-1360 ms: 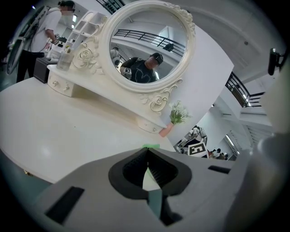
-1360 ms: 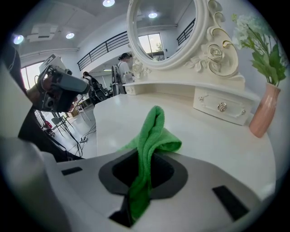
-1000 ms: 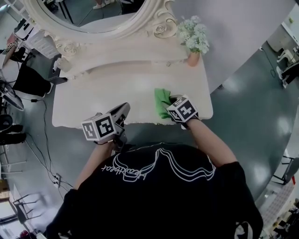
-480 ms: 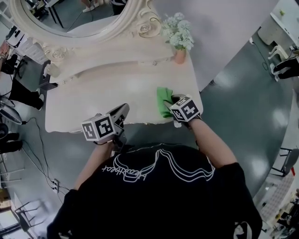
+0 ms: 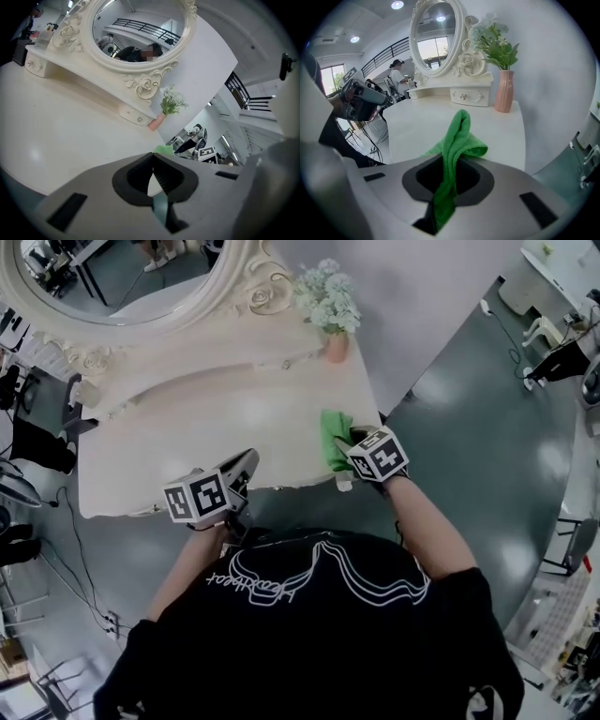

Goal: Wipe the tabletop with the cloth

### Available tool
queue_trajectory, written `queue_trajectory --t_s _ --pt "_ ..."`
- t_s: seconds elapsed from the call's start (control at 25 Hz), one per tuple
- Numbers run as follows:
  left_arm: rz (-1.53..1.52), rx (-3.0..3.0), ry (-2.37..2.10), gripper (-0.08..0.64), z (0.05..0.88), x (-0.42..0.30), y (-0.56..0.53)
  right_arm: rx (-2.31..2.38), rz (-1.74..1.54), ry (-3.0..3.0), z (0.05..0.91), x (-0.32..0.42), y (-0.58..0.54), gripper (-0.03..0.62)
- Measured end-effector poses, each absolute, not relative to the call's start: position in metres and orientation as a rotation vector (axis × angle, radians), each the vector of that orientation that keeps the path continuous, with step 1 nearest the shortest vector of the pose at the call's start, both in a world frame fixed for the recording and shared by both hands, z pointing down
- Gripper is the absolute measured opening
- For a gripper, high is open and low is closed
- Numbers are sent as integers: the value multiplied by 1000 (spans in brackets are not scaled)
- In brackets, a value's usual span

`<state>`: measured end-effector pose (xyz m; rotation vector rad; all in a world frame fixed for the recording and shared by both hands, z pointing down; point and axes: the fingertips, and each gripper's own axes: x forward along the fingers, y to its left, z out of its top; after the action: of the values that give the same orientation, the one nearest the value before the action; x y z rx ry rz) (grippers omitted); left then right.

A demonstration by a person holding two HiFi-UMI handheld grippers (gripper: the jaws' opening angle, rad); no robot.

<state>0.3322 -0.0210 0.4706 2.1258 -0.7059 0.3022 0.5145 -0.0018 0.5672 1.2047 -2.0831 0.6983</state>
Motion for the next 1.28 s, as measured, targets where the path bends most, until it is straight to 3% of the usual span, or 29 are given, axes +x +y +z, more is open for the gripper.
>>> queue_trajectory --t_s 0.56,1.0,1.28 --pt "327 2141 -621 5 477 368 -6 1382 733 -1976 568 593 23 54" --pt "322 2122 -623 3 474 342 0 1527 629 -1766 564 635 50 52" --pt "274 2196 -611 5 433 311 6 1707 759 -2093 499 570 60 52"
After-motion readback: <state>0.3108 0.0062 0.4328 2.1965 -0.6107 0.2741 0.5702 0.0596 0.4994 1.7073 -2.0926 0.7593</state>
